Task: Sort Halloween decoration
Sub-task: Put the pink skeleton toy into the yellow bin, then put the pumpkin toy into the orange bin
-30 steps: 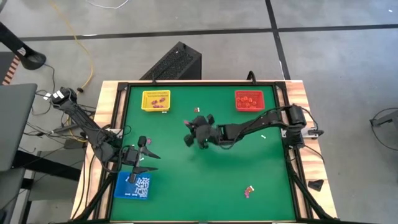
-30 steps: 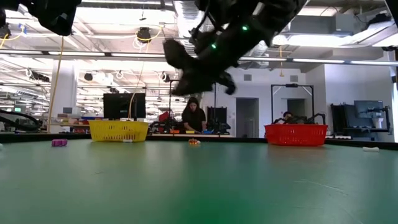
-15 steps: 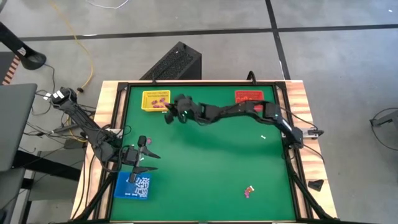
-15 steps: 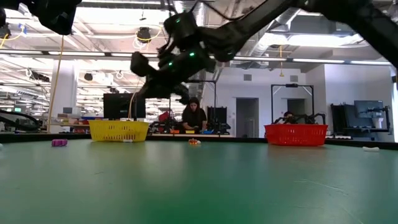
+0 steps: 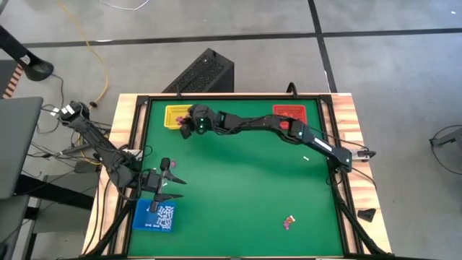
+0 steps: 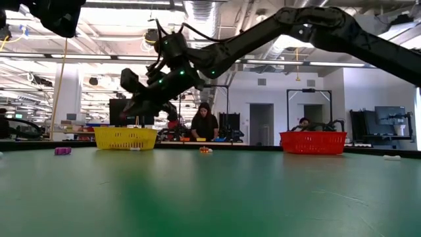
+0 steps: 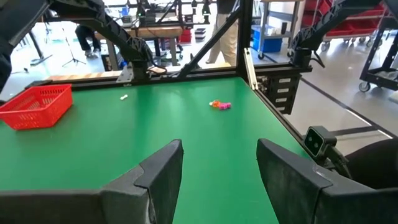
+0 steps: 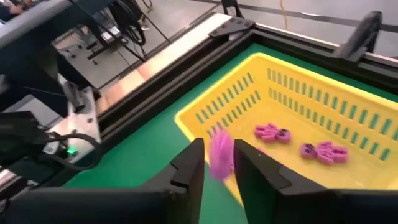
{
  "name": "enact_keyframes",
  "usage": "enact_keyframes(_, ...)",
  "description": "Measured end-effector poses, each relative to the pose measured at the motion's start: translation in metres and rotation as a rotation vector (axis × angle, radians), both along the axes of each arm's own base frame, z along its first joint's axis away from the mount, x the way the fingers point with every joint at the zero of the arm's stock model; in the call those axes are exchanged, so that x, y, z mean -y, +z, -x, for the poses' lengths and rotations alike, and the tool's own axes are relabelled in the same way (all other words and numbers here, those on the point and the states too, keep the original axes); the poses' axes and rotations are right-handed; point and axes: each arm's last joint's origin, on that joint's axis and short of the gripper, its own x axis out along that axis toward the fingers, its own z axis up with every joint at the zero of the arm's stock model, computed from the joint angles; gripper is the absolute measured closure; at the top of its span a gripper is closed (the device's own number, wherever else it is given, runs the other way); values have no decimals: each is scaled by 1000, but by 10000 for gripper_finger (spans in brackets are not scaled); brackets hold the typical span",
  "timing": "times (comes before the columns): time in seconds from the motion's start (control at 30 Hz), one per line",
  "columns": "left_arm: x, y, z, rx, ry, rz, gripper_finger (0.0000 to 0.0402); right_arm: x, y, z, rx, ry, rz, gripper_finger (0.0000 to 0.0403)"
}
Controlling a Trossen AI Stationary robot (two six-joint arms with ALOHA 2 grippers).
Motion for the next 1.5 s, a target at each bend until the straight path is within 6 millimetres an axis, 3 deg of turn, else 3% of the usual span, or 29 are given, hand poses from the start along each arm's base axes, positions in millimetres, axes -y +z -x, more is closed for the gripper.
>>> enact_keyframes(0.27, 0, 0, 0, -4, 0, -2, 205, 14, -4, 5, -32, 0, -26, 228)
enact_keyframes(0.43, 0, -1, 0, -5, 0, -2, 205, 18, 3, 10, -56, 50, -52, 212)
enact_keyframes(0.53, 0, -1, 0, -7, 1, 2, 205, 12, 28, 19, -108, 88, -31, 213)
enact_keyframes(0.7, 0, -3, 0, -26, 2, 5, 205, -21, 78, 50, -310, 235, 0, 222)
enact_keyframes(0.9, 0, -3, 0, -32, 4, 28, 205, -90, 129, 119, -702, 421, -53, 232)
enact_keyframes(1.1, 0, -3, 0, -34, 5, 45, 205, -200, 160, 178, -926, 434, -178, 236)
enact_keyframes(1.3, 0, -3, 0, -36, 10, 64, 205, -317, 163, 229, -963, 398, -104, 237)
enact_keyframes(1.5, 0, -3, 0, -38, 13, 73, 205, -397, 137, 286, -1032, 479, -25, 237)
